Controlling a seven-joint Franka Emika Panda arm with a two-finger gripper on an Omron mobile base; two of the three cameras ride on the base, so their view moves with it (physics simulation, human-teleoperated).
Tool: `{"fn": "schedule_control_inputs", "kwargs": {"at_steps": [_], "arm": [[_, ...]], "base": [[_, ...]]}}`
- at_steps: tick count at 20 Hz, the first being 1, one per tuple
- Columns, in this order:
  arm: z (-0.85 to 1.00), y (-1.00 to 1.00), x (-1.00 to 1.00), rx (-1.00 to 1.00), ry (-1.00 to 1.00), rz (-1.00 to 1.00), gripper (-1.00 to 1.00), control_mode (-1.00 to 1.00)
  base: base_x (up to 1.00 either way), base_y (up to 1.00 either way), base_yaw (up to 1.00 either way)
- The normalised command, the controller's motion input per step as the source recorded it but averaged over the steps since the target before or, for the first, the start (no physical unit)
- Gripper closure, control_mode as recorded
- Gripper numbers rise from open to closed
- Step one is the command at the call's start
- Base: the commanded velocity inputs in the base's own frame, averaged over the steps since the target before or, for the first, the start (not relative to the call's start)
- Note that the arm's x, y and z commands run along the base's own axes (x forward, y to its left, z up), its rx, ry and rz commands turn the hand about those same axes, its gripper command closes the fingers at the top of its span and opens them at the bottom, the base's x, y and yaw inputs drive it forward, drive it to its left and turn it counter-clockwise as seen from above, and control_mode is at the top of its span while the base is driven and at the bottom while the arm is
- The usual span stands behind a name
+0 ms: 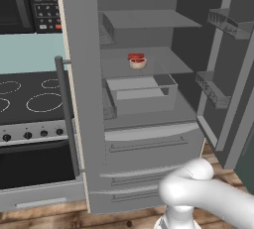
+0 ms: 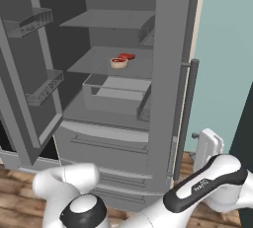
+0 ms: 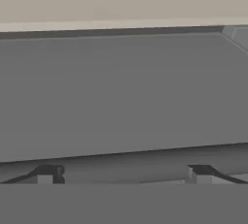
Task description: Place the steak on the counter behind the older steak on the same shelf of the fridge to maintain FIFO order. Close the fridge door when finished.
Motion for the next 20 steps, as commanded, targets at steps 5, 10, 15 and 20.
{"fn": "schedule_control_inputs", "kwargs": {"at_steps": [5,10,15,20], "arm": [[-0.36,-0.03,0.50,0.01,0.00,0.06,-1.00,-1.00],[-0.27,0.00,0.54,0.01,0.00,0.07,-1.00,-1.00],[-0.14,0.24,0.47,0.00,0.00,0.11,-1.00,-1.00],[-0.11,0.67,0.33,0.00,0.00,0.15,-1.00,-1.00]], "base": [[0.00,0.00,0.00],[0.00,0.00,0.00],[0.00,0.00,0.00],[0.00,0.00,0.00]]}}
